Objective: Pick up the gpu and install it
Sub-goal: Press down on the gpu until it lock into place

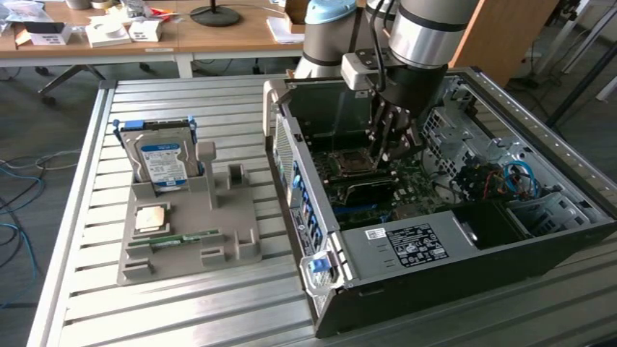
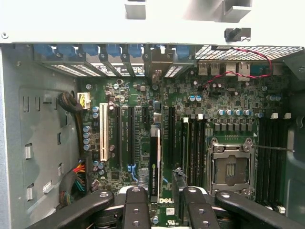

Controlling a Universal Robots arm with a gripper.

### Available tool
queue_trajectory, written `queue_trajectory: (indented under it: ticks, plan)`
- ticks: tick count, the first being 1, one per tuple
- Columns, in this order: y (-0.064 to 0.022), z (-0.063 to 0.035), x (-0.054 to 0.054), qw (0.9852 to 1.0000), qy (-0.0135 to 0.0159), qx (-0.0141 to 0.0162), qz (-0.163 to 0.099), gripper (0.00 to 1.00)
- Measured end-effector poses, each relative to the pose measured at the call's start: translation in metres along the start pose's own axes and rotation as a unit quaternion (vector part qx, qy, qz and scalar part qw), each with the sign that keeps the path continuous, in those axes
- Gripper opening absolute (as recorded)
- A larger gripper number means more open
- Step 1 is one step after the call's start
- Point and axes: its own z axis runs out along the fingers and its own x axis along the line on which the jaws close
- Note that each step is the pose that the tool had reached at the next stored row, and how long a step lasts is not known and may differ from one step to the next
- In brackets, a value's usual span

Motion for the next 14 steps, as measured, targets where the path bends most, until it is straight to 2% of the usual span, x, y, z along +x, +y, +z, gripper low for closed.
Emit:
queue_trajectory:
  ticks: [2, 3, 6, 8, 14]
  plan:
    - [0.0000, 0.0000, 0.0000, 1.0000, 0.0000, 0.0000, 0.000, 0.32]
    - [0.0000, 0.0000, 0.0000, 1.0000, 0.0000, 0.0000, 0.000, 0.26]
    - [0.0000, 0.0000, 0.0000, 1.0000, 0.0000, 0.0000, 0.000, 0.20]
    - [0.0000, 0.0000, 0.0000, 1.0000, 0.0000, 0.0000, 0.000, 0.11]
    - [0.0005, 0.0000, 0.0000, 1.0000, 0.0000, 0.0000, 0.000, 0.11]
